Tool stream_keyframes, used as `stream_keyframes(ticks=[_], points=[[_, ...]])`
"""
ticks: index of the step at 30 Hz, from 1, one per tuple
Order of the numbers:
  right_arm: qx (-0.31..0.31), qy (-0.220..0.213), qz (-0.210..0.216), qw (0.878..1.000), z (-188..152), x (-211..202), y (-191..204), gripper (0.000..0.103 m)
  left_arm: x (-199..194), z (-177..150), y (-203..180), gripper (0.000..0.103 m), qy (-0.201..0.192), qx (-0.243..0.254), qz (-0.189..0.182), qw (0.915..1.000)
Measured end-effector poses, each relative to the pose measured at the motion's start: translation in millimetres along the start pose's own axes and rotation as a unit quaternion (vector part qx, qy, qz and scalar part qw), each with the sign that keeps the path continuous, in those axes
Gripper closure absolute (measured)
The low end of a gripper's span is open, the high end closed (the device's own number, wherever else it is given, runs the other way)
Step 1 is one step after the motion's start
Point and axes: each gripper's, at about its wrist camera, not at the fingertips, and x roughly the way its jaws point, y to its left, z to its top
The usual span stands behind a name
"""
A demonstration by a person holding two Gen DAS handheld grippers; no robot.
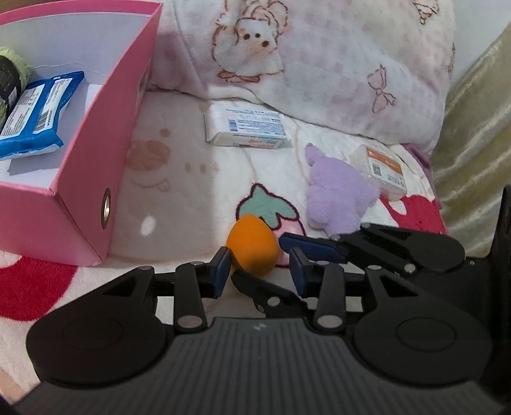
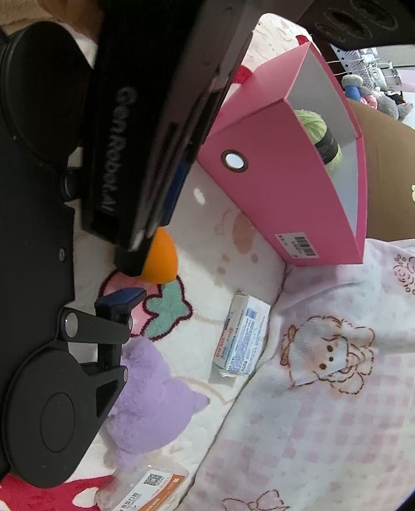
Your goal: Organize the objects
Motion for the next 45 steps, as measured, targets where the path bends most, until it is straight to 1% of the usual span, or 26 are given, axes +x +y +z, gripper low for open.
stream_keyframes(ticks=[1,2,3,5,7,9,10,11,12,13,15,18,21,27,29,32,42,45], points=[[0.001,0.002,0.0,1.0,-0.8,1.3,-0.8,0.052,0.3,0.6,1.3,0.06,-0.004,-0.004,-0.004,1.0],[0.001,0.001,0.0,1.0,-1.7,2.0,-1.0,0.052,-0.3,1.6,3.0,0.054,-0.009,-0.013,-0.016,0.9998],[-0.002,-0.004,-0.001,1.0,-2.6,2.4,-0.4,0.052,0.2,2.3,4.3,0.052,-0.007,-0.02,-0.027,0.9994],[-0.013,-0.01,-0.004,1.0,-3.9,4.0,2.6,0.051,0.5,3.0,5.5,0.052,-0.005,-0.03,-0.041,0.9987],[-0.021,-0.012,-0.007,1.0,-5.4,6.4,4.2,0.051,1.2,1.8,3.3,0.052,-0.009,-0.023,-0.031,0.9992],[-0.023,-0.017,-0.009,1.0,-6.5,7.0,4.0,0.052,2.5,0.7,3.3,0.054,-0.011,-0.019,-0.019,0.9996],[-0.024,-0.022,-0.009,0.999,-6.6,6.2,3.7,0.052,3.3,0.6,3.9,0.054,-0.011,-0.02,-0.02,0.9995],[-0.024,-0.025,-0.009,0.999,-6.4,5.6,3.1,0.053,3.7,0.9,4.9,0.056,-0.012,-0.022,-0.021,0.9995],[-0.023,-0.027,-0.008,0.999,-6.3,5.0,2.5,0.058,3.9,1.3,5.8,0.058,-0.013,-0.023,-0.023,0.9994],[-0.023,-0.028,-0.005,0.999,-6.3,4.5,1.9,0.059,4.5,1.7,6.3,0.059,-0.013,-0.023,-0.023,0.9994],[-0.024,-0.029,-0.004,0.999,-6.4,4.1,1.5,0.06,6.0,2.5,7.7,0.064,-0.013,-0.024,-0.021,0.9994],[-0.025,-0.027,-0.005,0.999,-6.7,5.3,0.9,0.061,7.4,2.0,9.4,0.068,-0.009,-0.025,-0.02,0.9994],[-0.028,-0.022,-0.007,0.999,-7.5,5.9,2.2,0.061,9.3,0.9,7.1,0.072,-0.004,-0.015,-0.011,0.9998],[-0.033,-0.014,-0.009,0.999,-5.8,4.9,4.3,0.061,9.0,-0.7,4.0,0.074,-0.003,-0.006,-0.005,1.0],[-0.045,-0.014,-0.014,0.999,-6.0,2.6,8.3,0.061,7.7,-1.5,2.8,0.074,-0.001,-0.002,-0.003,1.0],[-0.059,-0.018,-0.017,0.998,-6.5,-1.8,13.3,0.061,6.5,-3.6,3.3,0.074,0.004,-0.003,-0.001,1.0],[-0.073,-0.031,-0.027,0.996,-7.1,-18.5,19.3,0.061,-8.4,-7.7,-6.8,0.074,-0.007,0.014,0.0,0.9999],[-0.083,-0.036,-0.026,0.996,-7.9,-24.9,23.7,0.061,-15.6,-7.6,-9.2,0.074,-0.004,0.011,0.002,0.9999]])
